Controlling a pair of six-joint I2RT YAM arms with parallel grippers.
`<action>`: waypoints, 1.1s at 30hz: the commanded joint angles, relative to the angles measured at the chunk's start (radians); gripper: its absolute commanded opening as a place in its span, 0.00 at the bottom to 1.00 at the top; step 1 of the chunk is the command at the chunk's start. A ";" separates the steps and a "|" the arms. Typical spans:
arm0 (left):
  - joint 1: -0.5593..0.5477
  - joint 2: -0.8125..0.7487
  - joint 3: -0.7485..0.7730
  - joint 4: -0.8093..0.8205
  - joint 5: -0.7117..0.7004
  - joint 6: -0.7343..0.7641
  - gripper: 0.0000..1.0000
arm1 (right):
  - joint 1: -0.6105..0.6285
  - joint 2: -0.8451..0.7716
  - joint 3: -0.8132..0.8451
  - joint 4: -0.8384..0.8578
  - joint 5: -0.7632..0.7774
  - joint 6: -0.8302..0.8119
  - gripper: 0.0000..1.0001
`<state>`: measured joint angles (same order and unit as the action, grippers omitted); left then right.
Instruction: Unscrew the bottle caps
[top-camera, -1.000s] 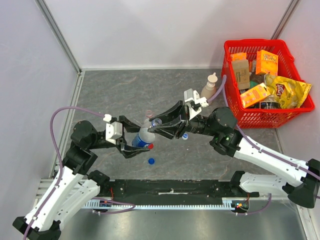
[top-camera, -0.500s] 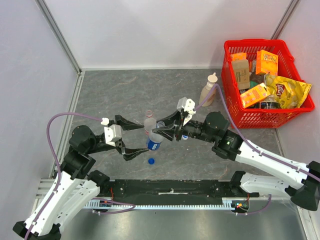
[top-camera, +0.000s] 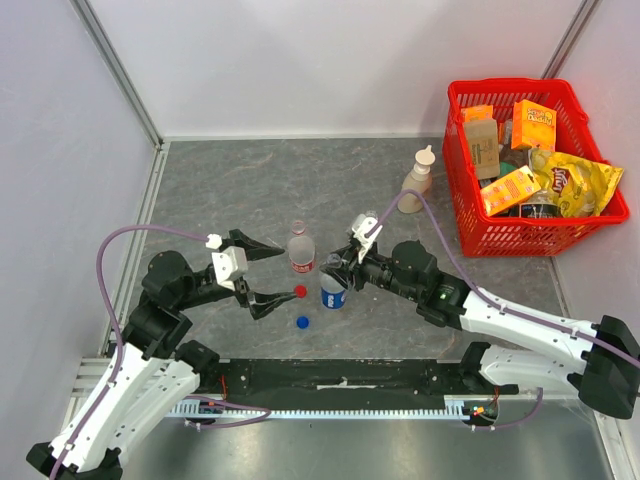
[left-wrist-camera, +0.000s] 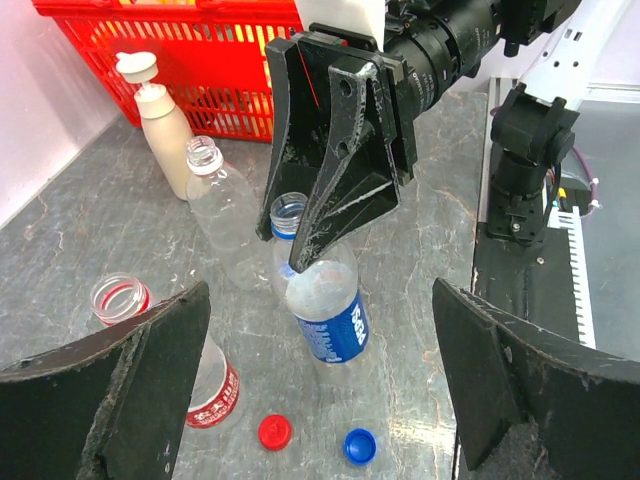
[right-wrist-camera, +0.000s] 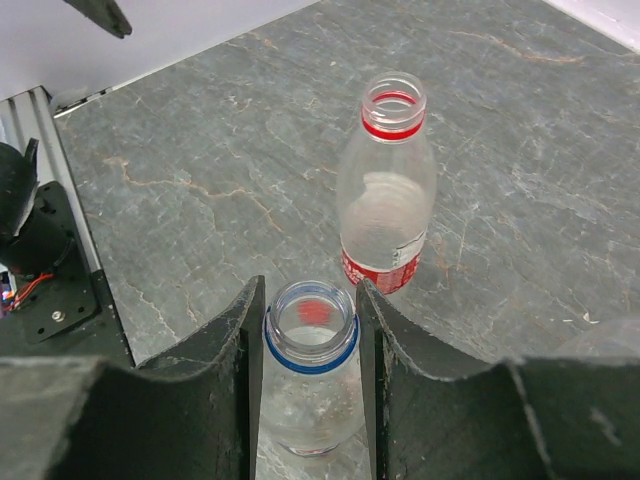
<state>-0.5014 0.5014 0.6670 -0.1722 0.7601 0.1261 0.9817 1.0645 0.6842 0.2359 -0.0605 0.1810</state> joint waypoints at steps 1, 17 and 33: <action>-0.003 0.003 0.005 -0.001 -0.013 0.047 0.96 | 0.000 0.003 -0.015 0.079 0.077 -0.031 0.00; -0.002 0.006 0.005 -0.001 -0.013 0.043 0.96 | 0.000 -0.038 -0.101 0.108 0.038 -0.041 0.29; -0.003 0.005 0.005 0.013 -0.050 0.020 0.96 | 0.000 -0.120 -0.063 0.095 0.022 -0.009 0.96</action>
<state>-0.5014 0.5030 0.6670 -0.1856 0.7338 0.1337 0.9817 0.9634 0.5869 0.3199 -0.0223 0.1638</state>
